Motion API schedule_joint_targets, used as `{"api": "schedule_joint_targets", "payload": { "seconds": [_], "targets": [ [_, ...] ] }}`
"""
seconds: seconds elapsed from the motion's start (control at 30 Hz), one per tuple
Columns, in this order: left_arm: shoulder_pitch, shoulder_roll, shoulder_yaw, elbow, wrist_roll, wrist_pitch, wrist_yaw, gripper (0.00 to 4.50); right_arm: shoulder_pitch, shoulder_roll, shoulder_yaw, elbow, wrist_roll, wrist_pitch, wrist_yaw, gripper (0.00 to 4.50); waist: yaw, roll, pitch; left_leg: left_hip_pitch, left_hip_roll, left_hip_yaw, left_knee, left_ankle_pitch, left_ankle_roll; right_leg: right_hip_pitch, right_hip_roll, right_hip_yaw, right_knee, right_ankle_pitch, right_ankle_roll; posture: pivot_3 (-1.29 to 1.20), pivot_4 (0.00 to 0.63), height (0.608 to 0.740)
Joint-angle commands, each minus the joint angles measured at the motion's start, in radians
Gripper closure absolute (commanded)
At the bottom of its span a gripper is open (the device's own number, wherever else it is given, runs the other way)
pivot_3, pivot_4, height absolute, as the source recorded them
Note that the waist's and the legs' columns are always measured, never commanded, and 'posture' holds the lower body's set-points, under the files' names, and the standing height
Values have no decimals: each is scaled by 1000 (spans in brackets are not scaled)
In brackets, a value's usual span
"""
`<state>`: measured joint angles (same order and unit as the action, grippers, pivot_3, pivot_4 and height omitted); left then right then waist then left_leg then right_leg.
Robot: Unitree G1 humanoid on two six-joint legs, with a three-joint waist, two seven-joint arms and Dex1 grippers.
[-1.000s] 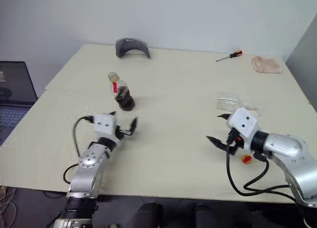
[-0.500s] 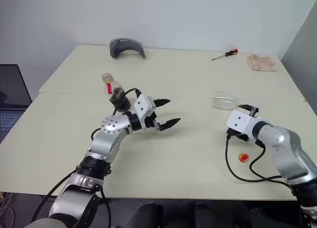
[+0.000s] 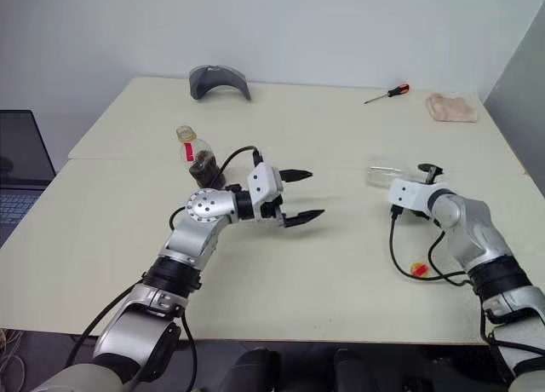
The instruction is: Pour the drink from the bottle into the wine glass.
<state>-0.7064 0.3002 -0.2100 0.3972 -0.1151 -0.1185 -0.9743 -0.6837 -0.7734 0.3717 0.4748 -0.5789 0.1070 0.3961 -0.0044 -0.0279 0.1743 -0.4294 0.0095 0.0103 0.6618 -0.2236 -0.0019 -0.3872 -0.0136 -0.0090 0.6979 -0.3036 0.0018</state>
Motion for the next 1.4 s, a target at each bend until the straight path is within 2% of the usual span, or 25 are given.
{"api": "schedule_joint_targets", "payload": {
  "seconds": [0.03,0.27,0.37,0.5,0.7,0.73,0.83,1.0,1.07,1.1,1.2,1.3,1.4],
  "targets": [
    [-4,-6,-1,-42,0,-16,0,22,-86,14,18,114,-65,-52,-73,0,-1,0,0,0,0,0,0,0,0,0,0,0,0,0,0,0,150,740],
    [-8,-12,1,-40,11,-14,17,22,-178,89,41,308,-94,-90,-132,0,-1,0,0,0,0,0,0,0,-1,0,0,0,0,0,0,0,150,740],
    [-7,-14,1,-38,15,-16,19,0,-194,114,43,352,-98,-86,-143,566,-1,0,0,0,0,1,0,0,-1,0,0,1,0,0,0,0,150,740],
    [-5,-17,1,-39,21,-17,24,0,-196,132,27,368,-91,-63,-152,1965,-2,0,0,0,0,1,0,0,-1,0,0,1,0,0,0,0,150,740],
    [11,-15,7,-48,18,-5,38,0,-166,119,-8,279,-64,-46,-143,4168,-2,0,0,0,0,0,0,0,0,0,0,0,0,0,0,0,150,740],
    [15,-13,16,-52,12,5,44,0,-164,113,-22,251,-55,-38,-140,4334,-2,0,0,0,0,0,0,0,0,0,0,0,0,0,0,0,150,740],
    [27,-4,38,-64,-2,29,59,0,-149,90,-59,152,-37,-14,-124,4329,-2,1,0,-1,0,0,0,0,0,-1,0,1,1,0,0,0,150,740],
    [55,13,101,-76,-23,50,118,0,-70,55,-172,-157,39,54,-49,4329,-1,2,1,-2,0,0,0,0,0,-2,0,0,1,0,0,0,150,740],
    [68,26,140,-78,-38,60,144,0,8,104,-266,-326,148,132,-7,4329,0,2,1,-2,1,-2,0,0,0,-1,0,-1,0,0,0,0,150,740],
    [69,36,167,-78,-58,83,148,0,63,171,-325,-411,259,152,8,4329,-1,2,1,-2,1,-2,0,0,0,-1,0,-1,1,0,0,0,150,740],
    [72,63,219,-94,-129,157,119,0,190,332,-417,-574,469,191,27,4329,-2,1,0,-2,2,-3,0,0,0,-1,1,-2,1,0,0,0,150,740],
    [78,78,240,-123,-168,202,106,0,280,440,-416,-641,547,199,21,4329,0,2,0,-2,1,-3,0,0,0,-1,0,-2,1,0,0,0,150,740],
    [83,96,235,-181,-219,275,52,0,286,547,-402,-586,607,126,-4,4329,0,2,0,-2,0,-2,0,0,0,-1,-1,-2,1,0,0,0,150,740]
  ]
}}
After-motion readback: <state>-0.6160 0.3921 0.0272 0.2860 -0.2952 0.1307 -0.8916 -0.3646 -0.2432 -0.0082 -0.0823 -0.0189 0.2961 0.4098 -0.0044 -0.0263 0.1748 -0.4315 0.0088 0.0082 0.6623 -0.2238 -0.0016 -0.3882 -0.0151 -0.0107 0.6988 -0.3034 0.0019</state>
